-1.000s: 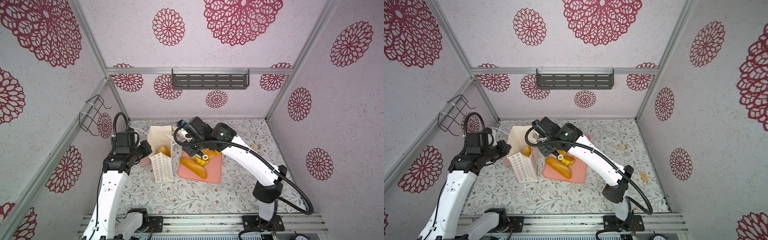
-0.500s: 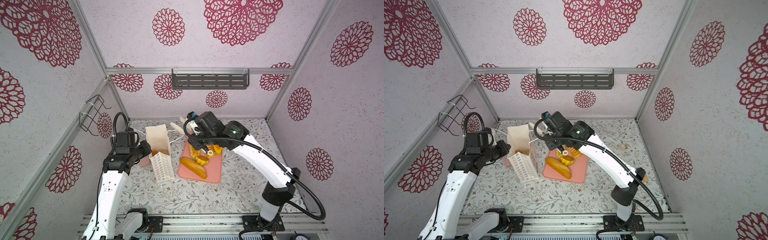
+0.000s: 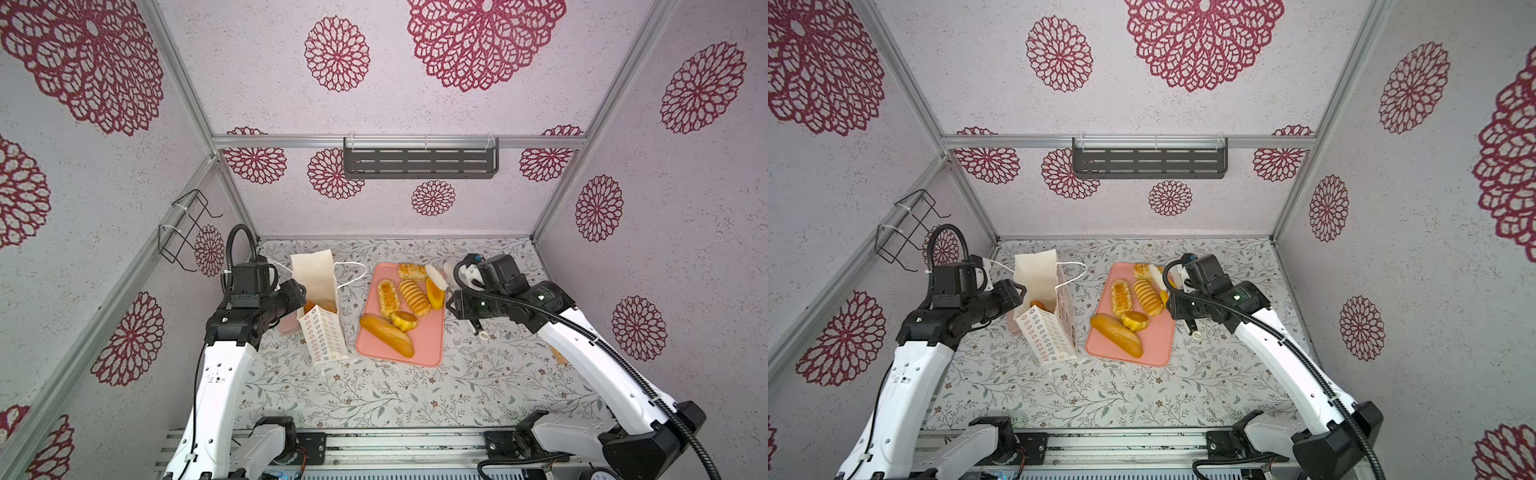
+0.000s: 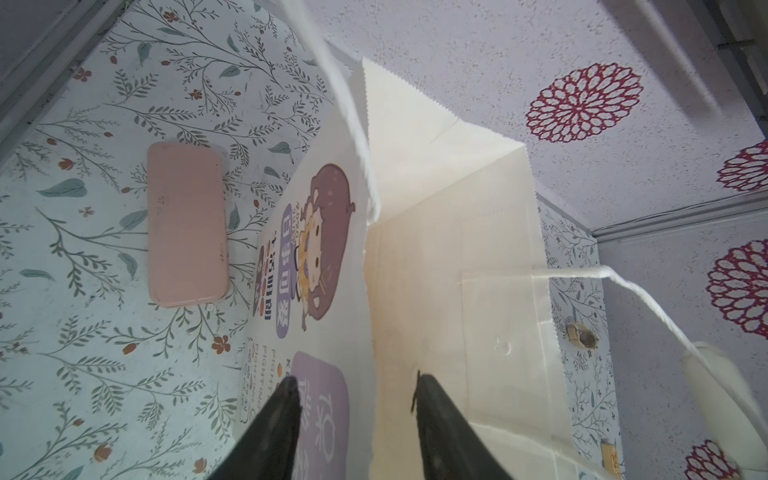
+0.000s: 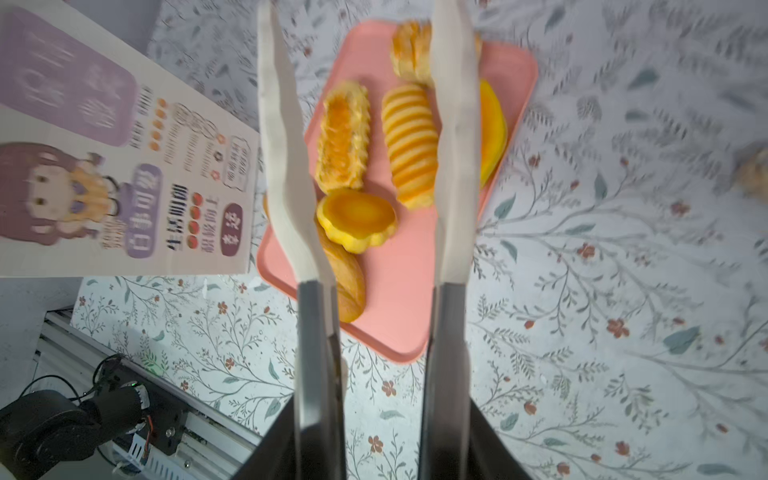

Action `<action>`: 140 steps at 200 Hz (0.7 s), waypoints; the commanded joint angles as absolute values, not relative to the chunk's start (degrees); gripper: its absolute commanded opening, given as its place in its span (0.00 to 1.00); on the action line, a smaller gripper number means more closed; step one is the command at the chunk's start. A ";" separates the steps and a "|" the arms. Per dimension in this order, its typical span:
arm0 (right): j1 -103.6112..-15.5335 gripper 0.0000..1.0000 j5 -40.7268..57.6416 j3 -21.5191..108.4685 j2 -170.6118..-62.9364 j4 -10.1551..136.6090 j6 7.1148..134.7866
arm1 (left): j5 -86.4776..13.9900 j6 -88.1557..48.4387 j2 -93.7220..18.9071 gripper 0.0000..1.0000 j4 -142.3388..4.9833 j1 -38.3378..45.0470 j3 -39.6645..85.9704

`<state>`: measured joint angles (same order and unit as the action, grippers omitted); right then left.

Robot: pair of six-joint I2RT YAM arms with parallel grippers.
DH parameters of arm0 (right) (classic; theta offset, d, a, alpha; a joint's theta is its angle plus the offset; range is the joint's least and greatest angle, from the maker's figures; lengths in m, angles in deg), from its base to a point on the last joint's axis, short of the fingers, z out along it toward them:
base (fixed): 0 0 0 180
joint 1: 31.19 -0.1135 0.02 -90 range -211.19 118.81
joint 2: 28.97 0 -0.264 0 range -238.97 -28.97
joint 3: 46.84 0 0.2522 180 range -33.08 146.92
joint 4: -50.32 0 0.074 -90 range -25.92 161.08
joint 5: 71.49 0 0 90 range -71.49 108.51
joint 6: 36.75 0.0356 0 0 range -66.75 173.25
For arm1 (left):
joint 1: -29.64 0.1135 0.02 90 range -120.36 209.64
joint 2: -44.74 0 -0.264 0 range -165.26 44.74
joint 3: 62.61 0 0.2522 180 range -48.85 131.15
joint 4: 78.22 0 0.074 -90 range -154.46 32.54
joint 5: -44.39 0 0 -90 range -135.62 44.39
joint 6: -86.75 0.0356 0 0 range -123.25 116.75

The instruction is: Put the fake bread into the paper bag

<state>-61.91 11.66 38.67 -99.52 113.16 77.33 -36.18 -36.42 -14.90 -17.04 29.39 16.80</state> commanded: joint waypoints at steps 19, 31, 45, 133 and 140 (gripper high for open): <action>-59.66 0.46 4.17 30.18 -98.66 105.64 79.93 | -37.07 -35.82 -14.12 0.58 -17.44 28.94 17.49; -59.66 0.46 2.40 28.55 -99.22 104.90 79.97 | -37.08 -35.75 -13.91 0.60 -17.22 28.94 17.51; -59.64 0.46 0.66 26.96 -99.70 104.36 80.30 | -37.24 -35.82 -13.50 0.61 -17.04 28.94 17.43; -59.83 0.52 -9.28 14.23 -98.32 92.80 89.09 | -37.96 -36.58 -12.39 0.67 -17.50 28.94 16.02; -59.78 0.53 -9.88 13.76 -98.38 91.86 89.60 | -37.95 -36.69 -12.39 0.68 -17.52 28.94 16.02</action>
